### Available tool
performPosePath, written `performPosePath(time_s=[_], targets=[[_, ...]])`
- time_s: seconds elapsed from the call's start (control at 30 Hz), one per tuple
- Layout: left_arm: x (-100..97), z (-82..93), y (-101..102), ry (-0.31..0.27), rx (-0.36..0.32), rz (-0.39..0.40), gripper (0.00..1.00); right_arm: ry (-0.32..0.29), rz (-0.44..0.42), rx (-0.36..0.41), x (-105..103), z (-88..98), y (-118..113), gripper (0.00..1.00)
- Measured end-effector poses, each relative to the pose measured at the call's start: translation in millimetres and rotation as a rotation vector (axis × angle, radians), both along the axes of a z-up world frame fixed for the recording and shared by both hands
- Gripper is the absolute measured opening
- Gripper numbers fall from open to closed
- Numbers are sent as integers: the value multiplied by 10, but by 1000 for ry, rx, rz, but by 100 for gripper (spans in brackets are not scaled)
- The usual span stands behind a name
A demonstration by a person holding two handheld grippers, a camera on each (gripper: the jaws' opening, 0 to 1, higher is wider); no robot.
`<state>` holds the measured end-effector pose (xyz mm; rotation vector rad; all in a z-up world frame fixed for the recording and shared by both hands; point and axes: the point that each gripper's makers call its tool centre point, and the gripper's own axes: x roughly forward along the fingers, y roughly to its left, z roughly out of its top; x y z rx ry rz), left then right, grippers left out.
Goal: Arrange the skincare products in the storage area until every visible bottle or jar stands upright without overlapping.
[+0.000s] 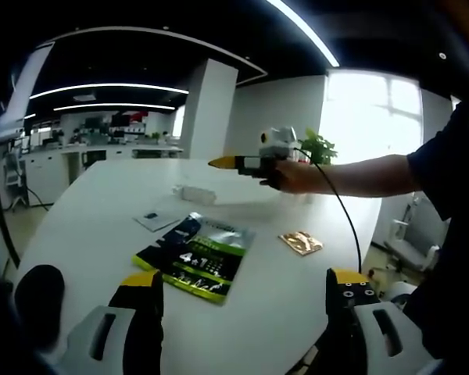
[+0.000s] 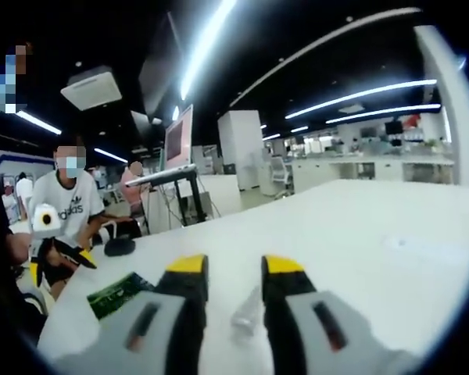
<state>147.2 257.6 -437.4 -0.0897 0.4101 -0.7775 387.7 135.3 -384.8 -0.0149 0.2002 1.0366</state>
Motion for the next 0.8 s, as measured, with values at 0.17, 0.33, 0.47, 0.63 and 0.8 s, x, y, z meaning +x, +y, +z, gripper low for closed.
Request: performPosePath(time_s=[0.17, 0.33, 0.47, 0.63, 0.8], targets=[[-8, 1, -3, -1, -4, -1, 87, 30, -9, -31, 53, -18, 16, 28], [-11, -1, 11, -2, -8, 3, 87, 55, -28, -81, 113, -55, 27, 30], [-13, -10, 22, 1, -10, 6, 87, 66, -31, -122, 139, -86, 77, 31], [-3, 11, 36, -5, -14, 7, 87, 80, -40, -142, 190, -120, 111, 32], [9, 10, 78, -4, -15, 13, 87, 88, -54, -161, 249, -167, 90, 33]])
